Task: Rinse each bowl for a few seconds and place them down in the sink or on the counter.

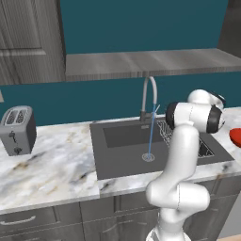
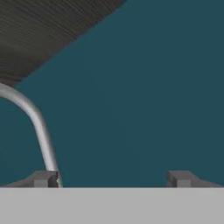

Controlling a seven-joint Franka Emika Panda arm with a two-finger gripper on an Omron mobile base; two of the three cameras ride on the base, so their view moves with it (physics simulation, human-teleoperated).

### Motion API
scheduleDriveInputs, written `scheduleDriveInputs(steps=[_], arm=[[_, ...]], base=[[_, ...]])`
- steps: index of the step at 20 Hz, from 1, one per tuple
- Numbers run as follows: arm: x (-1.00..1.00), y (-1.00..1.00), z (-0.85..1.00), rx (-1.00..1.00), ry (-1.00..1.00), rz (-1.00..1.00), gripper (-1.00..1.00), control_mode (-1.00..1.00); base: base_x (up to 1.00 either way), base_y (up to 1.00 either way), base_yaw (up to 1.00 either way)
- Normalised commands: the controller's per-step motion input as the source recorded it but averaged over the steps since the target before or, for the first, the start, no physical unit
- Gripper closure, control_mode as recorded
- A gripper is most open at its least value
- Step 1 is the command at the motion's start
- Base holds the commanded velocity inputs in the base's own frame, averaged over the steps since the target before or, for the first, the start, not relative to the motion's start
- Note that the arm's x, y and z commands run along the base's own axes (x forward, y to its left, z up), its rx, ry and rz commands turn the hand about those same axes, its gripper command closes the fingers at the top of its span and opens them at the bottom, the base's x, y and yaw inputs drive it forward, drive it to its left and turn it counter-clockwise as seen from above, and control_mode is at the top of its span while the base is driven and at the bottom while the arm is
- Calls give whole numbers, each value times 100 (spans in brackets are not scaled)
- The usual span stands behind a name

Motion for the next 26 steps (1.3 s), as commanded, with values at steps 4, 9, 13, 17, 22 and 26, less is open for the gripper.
scheduleDriveInputs(steps=[4, 9, 13, 17, 22, 26], arm=[[-73, -31, 20, 1, -23, 0, -100, -100], [-67, -23, 29, 2, -22, 0, -100, -100], [-62, -16, 42, 0, -24, 0, -100, -100], [-62, -12, 40, 1, -15, -1, -100, -100], [-70, -21, 29, 4, -4, -6, -100, -100], [-61, -16, 38, 2, 6, -8, -100, -100]], base=[[0, 0, 0], [0, 0, 0], [0, 0, 0], [0, 0, 0], [0, 0, 0], [0, 0, 0]])
